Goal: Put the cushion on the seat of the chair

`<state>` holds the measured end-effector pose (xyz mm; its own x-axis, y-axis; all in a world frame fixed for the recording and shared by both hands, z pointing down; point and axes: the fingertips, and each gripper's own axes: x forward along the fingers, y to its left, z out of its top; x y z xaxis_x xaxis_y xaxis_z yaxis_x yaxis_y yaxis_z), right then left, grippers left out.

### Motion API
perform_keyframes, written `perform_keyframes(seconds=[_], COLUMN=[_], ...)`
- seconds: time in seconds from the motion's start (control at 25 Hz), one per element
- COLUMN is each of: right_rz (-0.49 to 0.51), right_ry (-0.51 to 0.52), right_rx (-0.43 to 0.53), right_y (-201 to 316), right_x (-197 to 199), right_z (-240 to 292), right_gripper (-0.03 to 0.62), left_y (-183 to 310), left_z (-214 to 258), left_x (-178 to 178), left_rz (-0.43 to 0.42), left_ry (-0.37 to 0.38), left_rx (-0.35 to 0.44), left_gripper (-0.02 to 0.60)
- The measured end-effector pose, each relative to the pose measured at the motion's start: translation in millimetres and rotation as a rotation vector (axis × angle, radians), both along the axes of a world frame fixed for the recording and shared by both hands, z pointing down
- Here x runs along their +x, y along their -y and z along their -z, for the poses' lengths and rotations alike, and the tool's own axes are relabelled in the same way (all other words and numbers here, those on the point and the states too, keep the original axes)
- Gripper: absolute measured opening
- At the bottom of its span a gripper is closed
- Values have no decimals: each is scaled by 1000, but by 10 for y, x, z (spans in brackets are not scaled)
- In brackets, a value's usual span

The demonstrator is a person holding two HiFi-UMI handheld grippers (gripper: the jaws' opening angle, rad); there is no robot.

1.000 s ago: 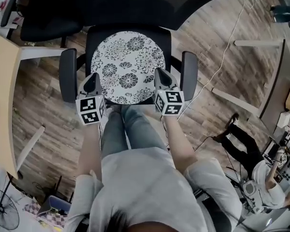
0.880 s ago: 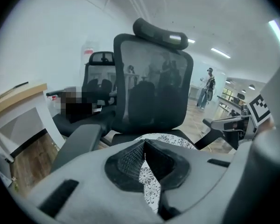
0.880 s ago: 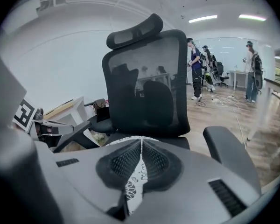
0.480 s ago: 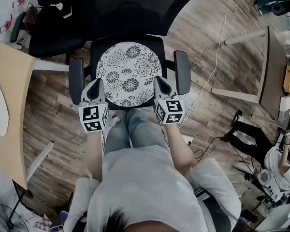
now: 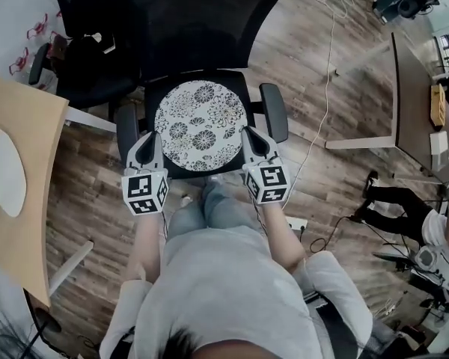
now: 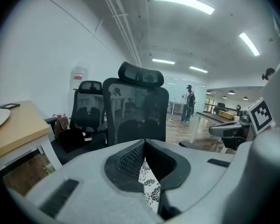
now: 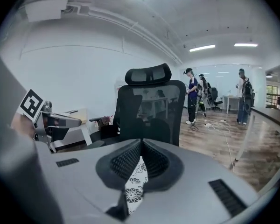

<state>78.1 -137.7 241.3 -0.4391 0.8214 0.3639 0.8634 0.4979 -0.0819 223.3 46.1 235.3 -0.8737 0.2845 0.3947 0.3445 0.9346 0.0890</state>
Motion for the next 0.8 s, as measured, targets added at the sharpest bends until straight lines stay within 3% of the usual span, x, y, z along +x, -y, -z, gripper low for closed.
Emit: perform_keyframes(seconds=[0.8], right_rz=[-95], right_ry=[196], right_rx=[-124], right_y=[395], right_x=[475], right_z=[1051], right_gripper=[18], left_y=[310], left_z=[1003], left_x=[392], left_rz=[-89], left_ry=[153], left_rx=[-138], left_gripper=[11])
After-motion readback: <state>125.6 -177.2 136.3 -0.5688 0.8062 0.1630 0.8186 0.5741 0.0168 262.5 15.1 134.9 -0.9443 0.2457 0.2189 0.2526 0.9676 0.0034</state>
